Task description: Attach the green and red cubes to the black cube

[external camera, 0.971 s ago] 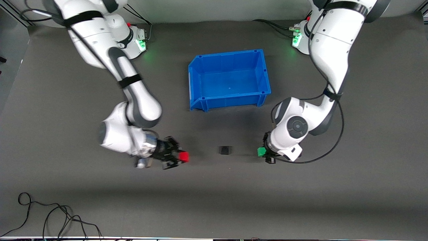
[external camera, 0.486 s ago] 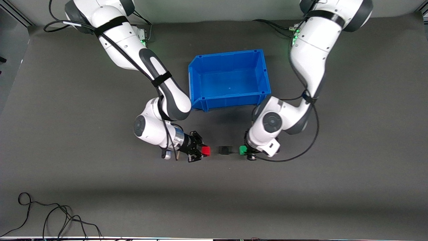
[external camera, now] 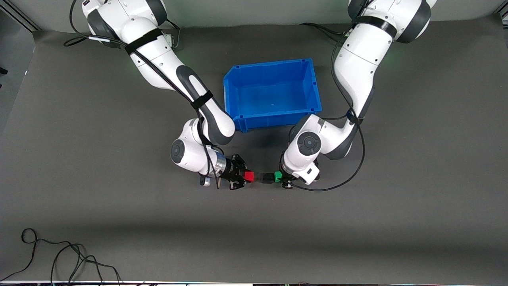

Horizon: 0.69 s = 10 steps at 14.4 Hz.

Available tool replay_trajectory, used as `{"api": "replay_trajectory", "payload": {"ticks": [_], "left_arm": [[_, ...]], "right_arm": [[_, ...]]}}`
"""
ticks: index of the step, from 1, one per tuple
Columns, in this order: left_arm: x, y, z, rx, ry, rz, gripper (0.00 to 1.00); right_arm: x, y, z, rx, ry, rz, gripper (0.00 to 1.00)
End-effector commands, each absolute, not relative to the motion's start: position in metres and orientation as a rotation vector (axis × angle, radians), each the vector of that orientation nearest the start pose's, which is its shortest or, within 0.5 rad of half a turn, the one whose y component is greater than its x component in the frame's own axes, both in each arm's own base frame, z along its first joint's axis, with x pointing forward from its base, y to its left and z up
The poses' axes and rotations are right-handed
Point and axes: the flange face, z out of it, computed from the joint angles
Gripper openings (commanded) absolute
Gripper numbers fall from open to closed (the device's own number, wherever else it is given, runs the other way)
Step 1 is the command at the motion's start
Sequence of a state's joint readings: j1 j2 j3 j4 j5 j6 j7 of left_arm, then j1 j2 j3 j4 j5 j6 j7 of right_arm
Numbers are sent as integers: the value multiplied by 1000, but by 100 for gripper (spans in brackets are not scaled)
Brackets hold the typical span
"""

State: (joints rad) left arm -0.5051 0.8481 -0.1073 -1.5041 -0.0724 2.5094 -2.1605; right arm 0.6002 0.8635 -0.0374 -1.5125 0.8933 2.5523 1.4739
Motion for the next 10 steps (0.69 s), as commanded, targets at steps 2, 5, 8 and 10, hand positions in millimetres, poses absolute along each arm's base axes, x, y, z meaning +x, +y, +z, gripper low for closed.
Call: {"api": "replay_trajectory", "payload": {"ticks": [2,5,8,10], "left_arm": [[609,-420,181,1971,2177,-133,0],[611,-419,180,1960,2185,-128,0],[610,-418,173,1997,2167,-111,27],[611,-418,176,2015,2150,-84,100]], "right_arm": [[615,399,159,-1757,1948,523,5],[618,402,157,-1723,1949,543,5],[618,404,155,-1724,1948,543,6],[618,406,156,-1721,1946,545,6]]}}
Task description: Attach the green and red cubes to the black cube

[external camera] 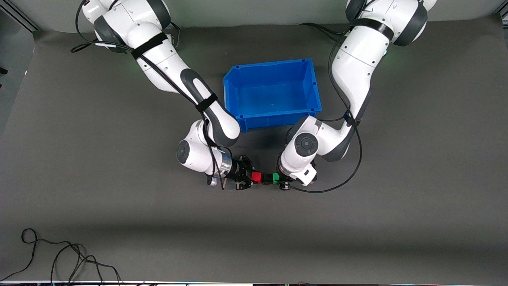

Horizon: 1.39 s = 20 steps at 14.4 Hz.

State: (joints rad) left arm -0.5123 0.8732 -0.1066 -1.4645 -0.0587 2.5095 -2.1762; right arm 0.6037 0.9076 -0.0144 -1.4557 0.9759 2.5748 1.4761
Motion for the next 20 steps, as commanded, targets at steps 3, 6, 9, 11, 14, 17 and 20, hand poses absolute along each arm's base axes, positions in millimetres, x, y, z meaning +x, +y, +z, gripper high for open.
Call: {"api": "replay_trajectory", "payload": {"ticks": [3,6,9,11,14,17,20], "left_arm": [[618,-412,191,2029,2130,-56,100],[632,-395,222,2050,2105,-11,100],[656,-336,288,2183,2062,-22,100],[666,-285,331,2271,2035,-38,100],[673,-204,377,2455,1888,-65,100],[669,-109,413,2738,1445,-241,100],[657,-36,455,2876,1091,-262,100]], "right_arm": [[616,414,156,-1741,1921,528,6],[612,420,155,-1753,1910,516,19],[616,421,165,-1744,1898,511,99],[626,423,190,-1739,1861,494,100],[637,411,234,-1853,1787,442,100],[663,358,294,-2098,1741,360,100],[662,326,363,-2329,1613,240,100]]}}
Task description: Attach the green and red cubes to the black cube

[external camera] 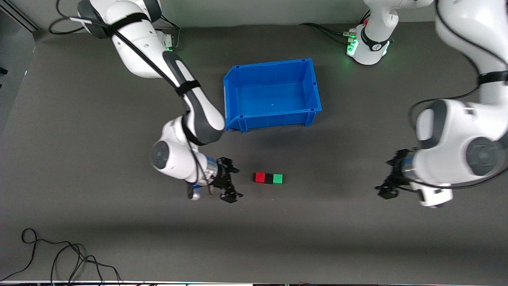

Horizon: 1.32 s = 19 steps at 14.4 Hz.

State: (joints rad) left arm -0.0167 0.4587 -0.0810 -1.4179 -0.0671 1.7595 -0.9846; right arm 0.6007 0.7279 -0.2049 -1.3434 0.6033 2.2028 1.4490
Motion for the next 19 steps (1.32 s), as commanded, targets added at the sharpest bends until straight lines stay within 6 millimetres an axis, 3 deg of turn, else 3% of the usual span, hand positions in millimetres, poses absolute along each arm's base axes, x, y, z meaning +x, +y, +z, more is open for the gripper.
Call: {"api": "replay_trajectory", "payload": {"ticks": [1,4,6,10,13,15,19], "left_arm": [[654,-26,464,-3025,-989,256,100],[645,-16,501,-3103,-401,123,100],[637,-12,524,-3119,-164,73,100],[611,-12,554,-3114,39,27,100],[591,-13,578,-3116,56,-56,100],[574,-14,575,-3107,51,-205,100],[574,-14,581,-3116,26,-135,100]], "right_arm": [[662,310,386,-2394,1568,218,100],[655,250,450,-2596,1326,218,100],[646,203,487,-2738,1169,210,100],[616,146,553,-2969,879,108,100],[598,108,584,-3103,633,10,100],[590,69,597,-3130,506,-17,100],[579,5,616,-3140,248,-53,100]]}}
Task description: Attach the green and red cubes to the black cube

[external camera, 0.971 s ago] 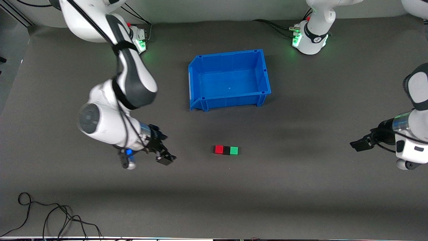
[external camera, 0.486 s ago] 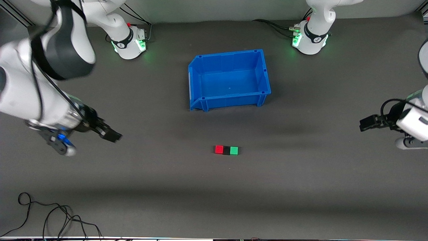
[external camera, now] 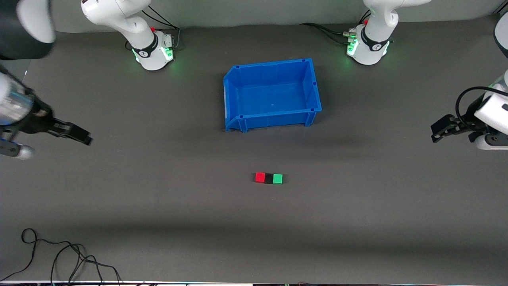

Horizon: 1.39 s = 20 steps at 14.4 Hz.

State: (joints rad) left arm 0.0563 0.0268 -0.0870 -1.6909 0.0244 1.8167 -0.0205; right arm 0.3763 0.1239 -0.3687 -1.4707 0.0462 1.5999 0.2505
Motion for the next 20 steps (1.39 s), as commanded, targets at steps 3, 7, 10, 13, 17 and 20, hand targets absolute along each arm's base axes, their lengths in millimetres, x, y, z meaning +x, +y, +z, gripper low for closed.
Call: {"api": "replay_trajectory", "payload": {"ticks": [3,7,10,13,17,20], "left_arm": [[576,-9,584,-3116,40,-10,100],[577,-9,584,-3118,35,-22,100],[576,-10,586,-3118,40,-27,100],[577,-11,586,-3118,47,-39,100],[583,-18,582,-3119,55,-58,100],[583,-13,587,-3120,47,-75,100]], "right_arm": [[572,-16,619,-3163,118,-57,100],[567,-24,620,-3161,-3,-50,100],[566,-23,620,-3156,-22,-40,100],[565,-22,621,-3156,-27,-35,100],[565,-21,615,-3146,-5,29,100],[566,-21,617,-3146,2,24,100]]}}
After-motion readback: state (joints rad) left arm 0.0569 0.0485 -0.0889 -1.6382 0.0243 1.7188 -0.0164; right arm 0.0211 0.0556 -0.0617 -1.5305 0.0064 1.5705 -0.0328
